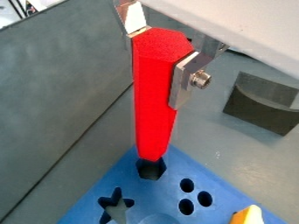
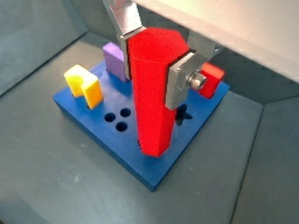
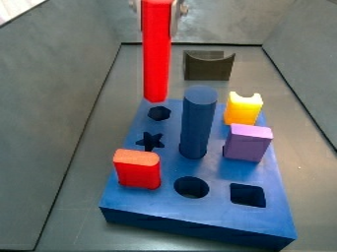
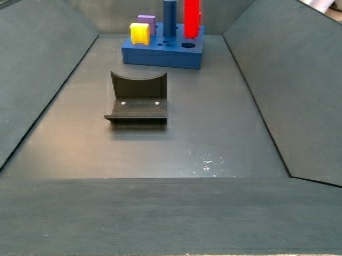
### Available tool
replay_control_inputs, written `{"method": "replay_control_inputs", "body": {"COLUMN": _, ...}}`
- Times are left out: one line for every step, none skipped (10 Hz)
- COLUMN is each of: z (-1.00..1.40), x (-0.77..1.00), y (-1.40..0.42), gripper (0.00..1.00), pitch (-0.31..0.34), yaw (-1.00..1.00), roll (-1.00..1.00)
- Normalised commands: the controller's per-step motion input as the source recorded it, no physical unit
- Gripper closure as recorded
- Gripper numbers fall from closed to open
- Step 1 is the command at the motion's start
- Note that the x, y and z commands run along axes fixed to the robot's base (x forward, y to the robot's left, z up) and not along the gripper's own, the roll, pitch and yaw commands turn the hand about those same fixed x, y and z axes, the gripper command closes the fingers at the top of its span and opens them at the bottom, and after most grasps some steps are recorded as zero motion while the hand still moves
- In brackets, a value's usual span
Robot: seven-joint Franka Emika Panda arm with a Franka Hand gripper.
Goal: Pick up the hexagon object. Move up. Move to above the board. Insert the hexagon object.
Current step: Insert the hexagon object.
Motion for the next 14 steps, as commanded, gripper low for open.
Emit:
{"method": "replay_control_inputs", "body": {"z": -0.44, "x": 0.0, "y": 0.0, "gripper": 1.0, "pitch": -0.176, "yaw": 0.0, "roll": -0.07}}
{"method": "replay_control_inputs", "body": {"z": -0.36, "x": 0.0, "y": -0.04, "gripper": 1.0, "pitch": -0.166, "yaw": 0.0, "roll": -0.09}}
{"method": "replay_control_inputs", "body": {"z": -0.26, "x": 0.0, "y": -0.09, "gripper": 1.0, "pitch": -0.131, "yaw": 0.0, "roll": -0.06}}
{"method": "replay_control_inputs", "body": {"z": -0.21, "x": 0.0, "y": -0.11, "gripper": 1.0, "pitch": -0.093, "yaw": 0.0, "roll": -0.02}}
{"method": "replay_control_inputs", "body": {"z": -0.22, "x": 0.0, "y": -0.09, "gripper": 1.0, "pitch": -0.071, "yaw": 0.0, "roll": 0.0}}
{"method": "replay_control_inputs", "body": {"z": -0.27, "x": 0.0, "y": -0.06, "gripper": 1.0, "pitch": -0.059, "yaw": 0.02, "roll": 0.0}}
{"method": "replay_control_inputs", "body": {"z": -0.34, "x": 0.04, "y": 0.0, "gripper": 1.0, "pitch": -0.037, "yaw": 0.12, "roll": 0.0}}
{"method": "replay_control_inputs", "body": {"z": -0.37, "x": 0.1, "y": 0.0, "gripper": 1.0, "pitch": -0.023, "yaw": 0.21, "roll": 0.02}}
{"method": "replay_control_inputs", "body": {"z": -0.37, "x": 0.12, "y": 0.0, "gripper": 1.0, "pitch": -0.011, "yaw": 0.24, "roll": 0.04}}
{"method": "replay_control_inputs", "body": {"z": -0.39, "x": 0.2, "y": 0.0, "gripper": 1.0, "pitch": 0.0, "yaw": 0.25, "roll": 0.05}}
{"method": "replay_control_inputs", "body": {"z": -0.37, "x": 0.26, "y": -0.02, "gripper": 1.0, "pitch": 0.0, "yaw": 0.2, "roll": 0.03}}
{"method": "replay_control_inputs", "body": {"z": -0.38, "x": 0.23, "y": -0.02, "gripper": 1.0, "pitch": 0.0, "yaw": 0.16, "roll": 0.03}}
{"method": "replay_control_inputs", "body": {"z": -0.5, "x": 0.15, "y": -0.06, "gripper": 1.0, "pitch": -0.003, "yaw": 0.1, "roll": 0.04}}
{"method": "replay_control_inputs", "body": {"z": -0.61, "x": 0.1, "y": -0.15, "gripper": 1.0, "pitch": -0.033, "yaw": 0.05, "roll": 0.08}}
